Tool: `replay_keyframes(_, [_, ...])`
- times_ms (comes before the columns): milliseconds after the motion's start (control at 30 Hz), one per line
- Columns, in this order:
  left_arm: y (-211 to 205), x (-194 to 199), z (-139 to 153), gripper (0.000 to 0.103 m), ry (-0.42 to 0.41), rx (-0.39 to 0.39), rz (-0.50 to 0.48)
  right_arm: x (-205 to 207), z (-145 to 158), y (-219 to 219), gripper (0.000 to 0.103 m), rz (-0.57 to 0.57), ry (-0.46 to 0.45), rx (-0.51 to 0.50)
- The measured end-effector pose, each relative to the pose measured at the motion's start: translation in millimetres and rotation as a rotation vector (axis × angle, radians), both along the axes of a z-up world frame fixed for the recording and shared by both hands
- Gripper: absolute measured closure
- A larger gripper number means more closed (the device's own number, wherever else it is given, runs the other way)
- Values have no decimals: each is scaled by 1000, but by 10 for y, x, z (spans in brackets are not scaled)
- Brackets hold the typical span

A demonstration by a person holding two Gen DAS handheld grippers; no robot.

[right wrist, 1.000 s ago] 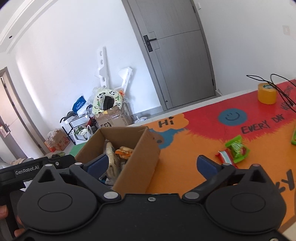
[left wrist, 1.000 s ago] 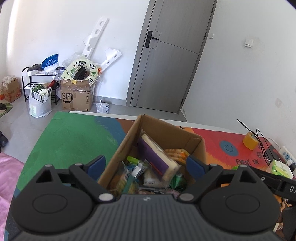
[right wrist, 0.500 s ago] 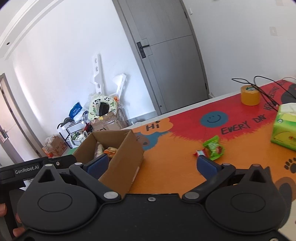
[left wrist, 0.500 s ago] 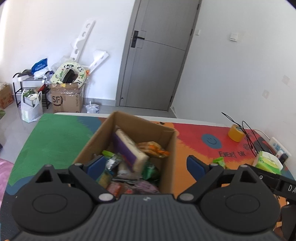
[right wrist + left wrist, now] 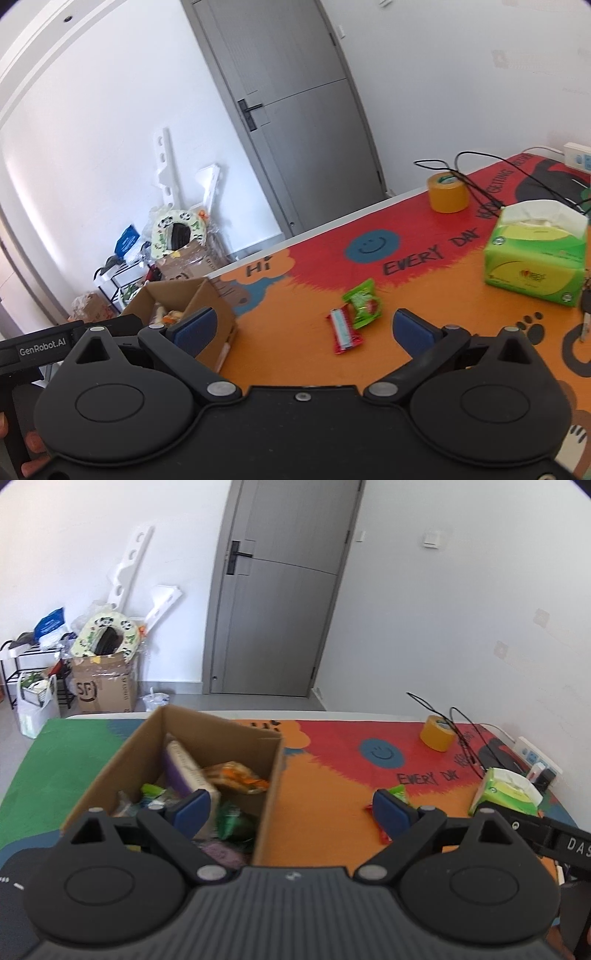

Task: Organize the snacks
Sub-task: 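Move both tools back from the box toward the red and green snacks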

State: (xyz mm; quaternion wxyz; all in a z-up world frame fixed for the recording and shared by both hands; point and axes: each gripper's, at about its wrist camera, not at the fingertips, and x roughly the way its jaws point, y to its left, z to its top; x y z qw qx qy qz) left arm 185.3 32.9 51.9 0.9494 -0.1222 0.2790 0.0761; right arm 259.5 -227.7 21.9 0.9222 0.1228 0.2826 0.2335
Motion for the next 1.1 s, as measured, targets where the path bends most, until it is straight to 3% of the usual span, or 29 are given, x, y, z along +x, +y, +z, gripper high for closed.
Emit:
replay_keyframes(300, [-215,226,-13,9,-22,-13,-47,147,-63,-265,0,-67,-1,0])
replay_keyframes(433, [-291,350,-24,10,-20,-21,-49,268,-107,-401,0,-76,38,65])
replay_keyframes(600, [-347,509,-42,13,-14,-35,-62,412,-134,-432,1,-83,48,62])
replay_keyframes(700, [-414,622,-85,21,2,-38,-78,528,-156,-410,10,-81,66,50])
replay_keyframes(767, [-453,713,-145,34,22,-55,-84,599,-176,-388,16,-82,71,28])
replay_keyframes(1100, [-666,1156,-473,53,107,-86,-104,967,-424,-345,39,-39,188,70])
